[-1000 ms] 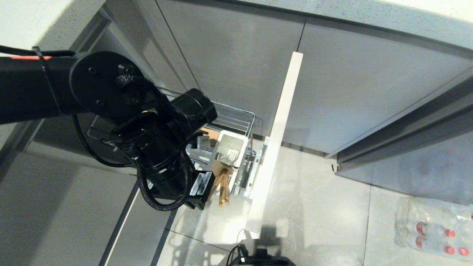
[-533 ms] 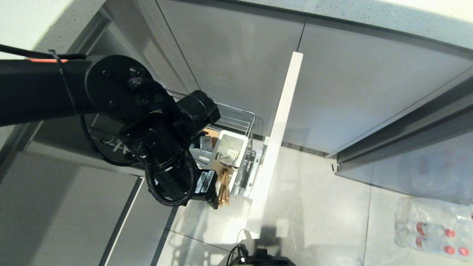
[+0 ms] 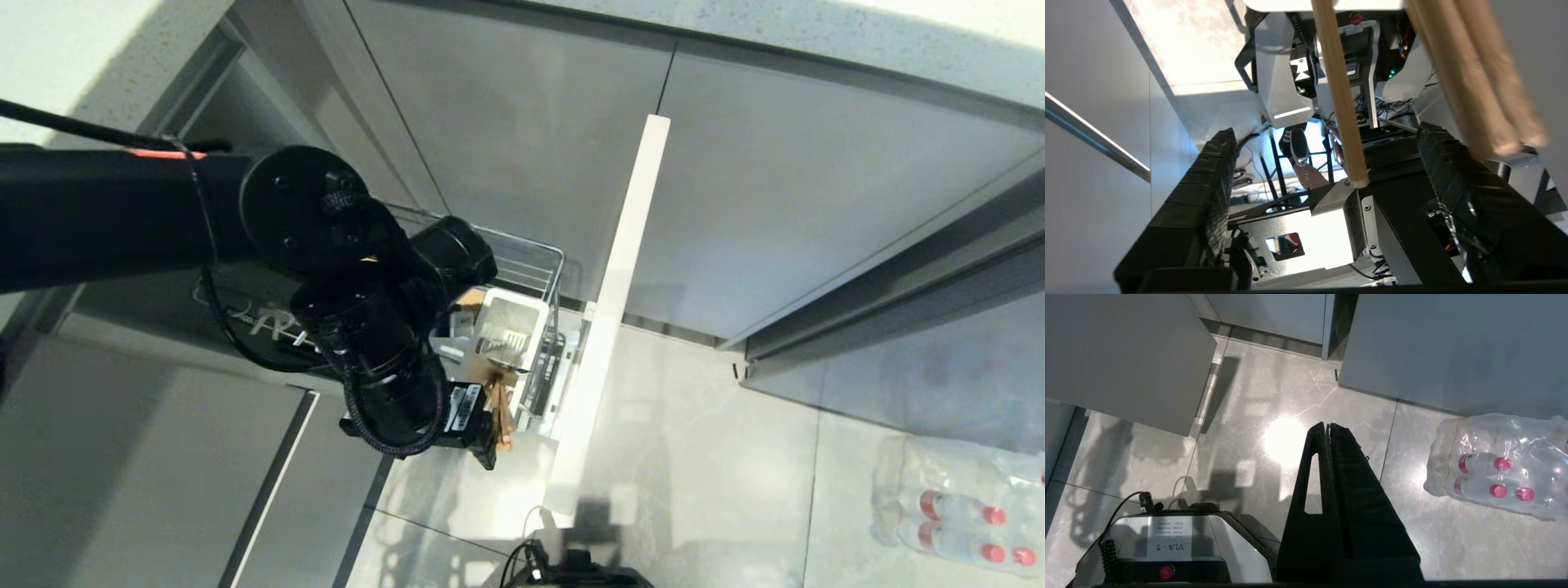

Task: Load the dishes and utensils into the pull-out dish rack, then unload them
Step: Take the chopsticks out of the cupboard

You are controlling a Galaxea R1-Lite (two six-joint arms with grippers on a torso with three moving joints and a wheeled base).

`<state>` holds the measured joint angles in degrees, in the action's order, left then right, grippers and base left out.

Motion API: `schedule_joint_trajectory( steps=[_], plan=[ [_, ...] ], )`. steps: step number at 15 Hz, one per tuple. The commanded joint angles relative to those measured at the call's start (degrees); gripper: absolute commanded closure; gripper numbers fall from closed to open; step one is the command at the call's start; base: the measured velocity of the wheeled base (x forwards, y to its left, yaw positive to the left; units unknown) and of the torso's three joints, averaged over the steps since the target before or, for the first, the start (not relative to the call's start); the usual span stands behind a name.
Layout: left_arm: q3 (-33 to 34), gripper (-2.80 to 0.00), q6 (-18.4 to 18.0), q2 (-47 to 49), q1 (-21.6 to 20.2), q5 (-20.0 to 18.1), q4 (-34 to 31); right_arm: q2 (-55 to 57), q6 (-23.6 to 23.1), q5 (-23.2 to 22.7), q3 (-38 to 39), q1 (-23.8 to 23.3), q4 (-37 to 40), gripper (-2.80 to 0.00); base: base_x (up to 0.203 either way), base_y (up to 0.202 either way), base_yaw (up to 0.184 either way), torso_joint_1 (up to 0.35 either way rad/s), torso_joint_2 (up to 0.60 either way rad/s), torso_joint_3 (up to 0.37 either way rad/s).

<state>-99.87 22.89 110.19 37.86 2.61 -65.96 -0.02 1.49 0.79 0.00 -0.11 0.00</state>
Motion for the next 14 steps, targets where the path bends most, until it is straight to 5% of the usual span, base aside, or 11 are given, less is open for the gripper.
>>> schedule_joint_trajectory(
  steps=[1, 14],
  plan=[
    [0.02, -2.80, 0.19, 1.08, -0.19, 0.03, -0.38, 0.02, 0.01, 0.00, 0.00, -0.04, 0.00, 0.00, 0.000, 0.000, 0.000, 0.000, 0.00, 0.000],
    [-2.38, -2.80, 0.10, 6.61, -4.07, 0.03, -2.31, 0.02, 0.01, 0.00, 0.00, -0.07, 0.00, 0.00, 0.000, 0.000, 0.000, 0.000, 0.00, 0.000]
  ],
)
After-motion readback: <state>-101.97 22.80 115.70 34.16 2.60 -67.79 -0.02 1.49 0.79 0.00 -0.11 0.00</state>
